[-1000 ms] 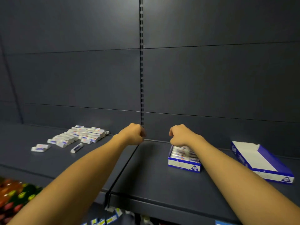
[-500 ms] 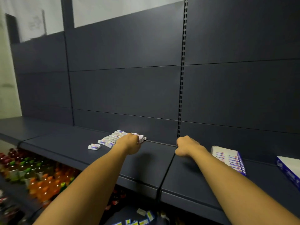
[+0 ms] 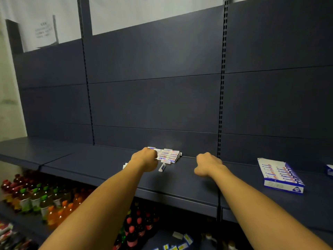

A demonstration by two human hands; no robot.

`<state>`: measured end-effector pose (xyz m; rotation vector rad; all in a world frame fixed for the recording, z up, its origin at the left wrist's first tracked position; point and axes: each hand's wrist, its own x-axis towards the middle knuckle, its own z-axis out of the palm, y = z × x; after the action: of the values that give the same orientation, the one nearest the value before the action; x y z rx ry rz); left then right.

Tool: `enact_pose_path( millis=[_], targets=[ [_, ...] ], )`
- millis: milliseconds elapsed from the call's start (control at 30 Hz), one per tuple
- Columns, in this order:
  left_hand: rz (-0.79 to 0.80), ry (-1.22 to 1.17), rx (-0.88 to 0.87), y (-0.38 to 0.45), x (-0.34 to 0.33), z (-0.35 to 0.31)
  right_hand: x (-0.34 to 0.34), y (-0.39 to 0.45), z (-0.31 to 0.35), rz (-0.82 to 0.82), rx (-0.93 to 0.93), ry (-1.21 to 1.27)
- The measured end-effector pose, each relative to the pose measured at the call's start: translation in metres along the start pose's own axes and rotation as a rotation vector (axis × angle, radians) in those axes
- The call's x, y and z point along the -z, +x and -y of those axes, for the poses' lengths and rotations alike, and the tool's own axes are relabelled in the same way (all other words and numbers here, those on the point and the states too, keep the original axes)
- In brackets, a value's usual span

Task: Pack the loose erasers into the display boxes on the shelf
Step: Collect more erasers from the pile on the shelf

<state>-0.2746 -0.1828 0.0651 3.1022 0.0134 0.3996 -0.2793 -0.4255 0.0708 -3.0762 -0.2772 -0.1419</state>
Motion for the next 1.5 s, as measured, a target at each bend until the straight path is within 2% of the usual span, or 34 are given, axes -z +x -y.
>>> enact_pose_path(
  millis=[333, 667, 1033, 1500],
  targets=[
    [-0.018, -0.064, -0.022, 0.036, -0.017, 0.035, 0.003, 0.047, 0.043, -0.042, 0.009, 0.002],
    [-0.003, 0.005, -0.015, 0.131, -0.021, 0.092, -0.005, 0.154, 0.078, -0.053, 0.033, 0.097],
    [0.025, 0.047, -0.027, 0.210, -0.056, 0.124, -0.022, 0.222, 0.070, -0.053, -0.021, 0.113],
    [-0.022, -0.006, -0.183, 0.292, -0.118, 0.138, -0.043, 0.247, 0.051, -0.024, -0.213, 0.187]
  ],
)
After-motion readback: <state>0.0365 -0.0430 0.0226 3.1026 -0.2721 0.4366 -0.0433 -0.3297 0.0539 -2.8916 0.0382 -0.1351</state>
